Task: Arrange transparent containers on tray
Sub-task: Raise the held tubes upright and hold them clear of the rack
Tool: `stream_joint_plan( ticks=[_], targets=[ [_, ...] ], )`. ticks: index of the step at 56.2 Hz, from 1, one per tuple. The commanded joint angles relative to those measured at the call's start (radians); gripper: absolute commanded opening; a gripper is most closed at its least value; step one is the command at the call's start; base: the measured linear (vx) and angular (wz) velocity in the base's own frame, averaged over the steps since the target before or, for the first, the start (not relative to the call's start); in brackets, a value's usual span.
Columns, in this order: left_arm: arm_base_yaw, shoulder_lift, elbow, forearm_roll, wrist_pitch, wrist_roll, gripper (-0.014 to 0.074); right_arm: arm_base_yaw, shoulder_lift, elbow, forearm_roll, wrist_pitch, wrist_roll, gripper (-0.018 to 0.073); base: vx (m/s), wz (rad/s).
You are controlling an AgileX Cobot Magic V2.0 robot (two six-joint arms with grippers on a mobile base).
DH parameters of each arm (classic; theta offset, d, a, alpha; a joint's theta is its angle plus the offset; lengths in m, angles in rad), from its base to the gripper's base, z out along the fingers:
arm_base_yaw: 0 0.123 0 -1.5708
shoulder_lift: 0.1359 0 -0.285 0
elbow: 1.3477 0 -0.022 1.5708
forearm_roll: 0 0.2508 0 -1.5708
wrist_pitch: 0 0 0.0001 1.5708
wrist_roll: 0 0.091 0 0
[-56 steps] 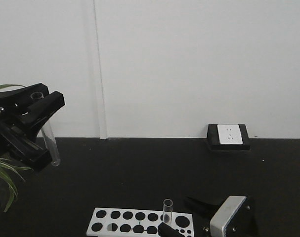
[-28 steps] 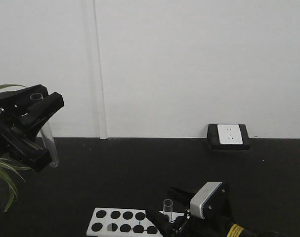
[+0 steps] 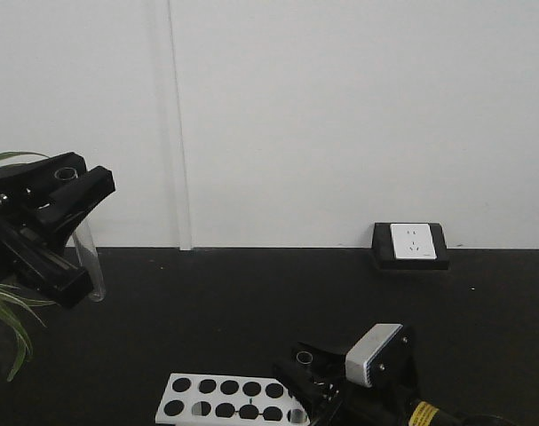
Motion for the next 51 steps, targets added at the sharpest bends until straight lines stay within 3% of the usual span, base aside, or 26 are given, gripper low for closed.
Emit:
stream_joint_plan(
  ticks=[1, 14, 18, 24, 28, 36, 43, 51],
  targets=[
    [-0.006, -0.023, -0.034, -0.030, -0.034, -0.009, -0.0004, 0.000, -0.074, -0.025, 0.015, -0.103, 0.005, -0.0013, 0.00, 0.00],
    [-0.006, -0.023, -0.034, -0.030, 0.053, -0.034, -0.0004, 0.000, -0.257, -0.085, 0.021, 0.036, 0.070, -0.0013, 0.00, 0.00],
    [-0.006, -0.023, -0.034, -0.028, 0.053, -0.077, -0.0004, 0.000, -0.333, -0.124, 0.015, 0.132, 0.098, -0.0013, 0.00, 0.00],
    [-0.006, -0.024, -0.034, -0.023, 0.058, -0.080, -0.0004, 0.000, -0.436, -0.178, -0.011, 0.286, 0.153, -0.0013, 0.00, 0.00],
    [-0.006, -0.025, -0.034, 0.014, 0.075, -0.120, -0.0004, 0.000, -0.511, -0.199, -0.039, 0.388, 0.212, -0.0013, 0.00, 0.00],
    [-0.006, -0.049, -0.034, 0.209, 0.092, -0.327, -0.0004, 0.000, -0.668, -0.199, -0.112, 0.568, 0.312, -0.0013, 0.00, 0.00],
    [-0.006, -0.091, -0.034, 0.478, 0.092, -0.549, -0.0002, 0.000, -0.775, -0.194, -0.247, 0.717, 0.416, -0.0013, 0.00, 0.00],
    [-0.006, -0.145, -0.034, 0.760, 0.094, -0.810, 0.0000, 0.000, -0.865, -0.138, -0.354, 0.734, 0.542, -0.0013, 0.00, 0.00]
  ],
)
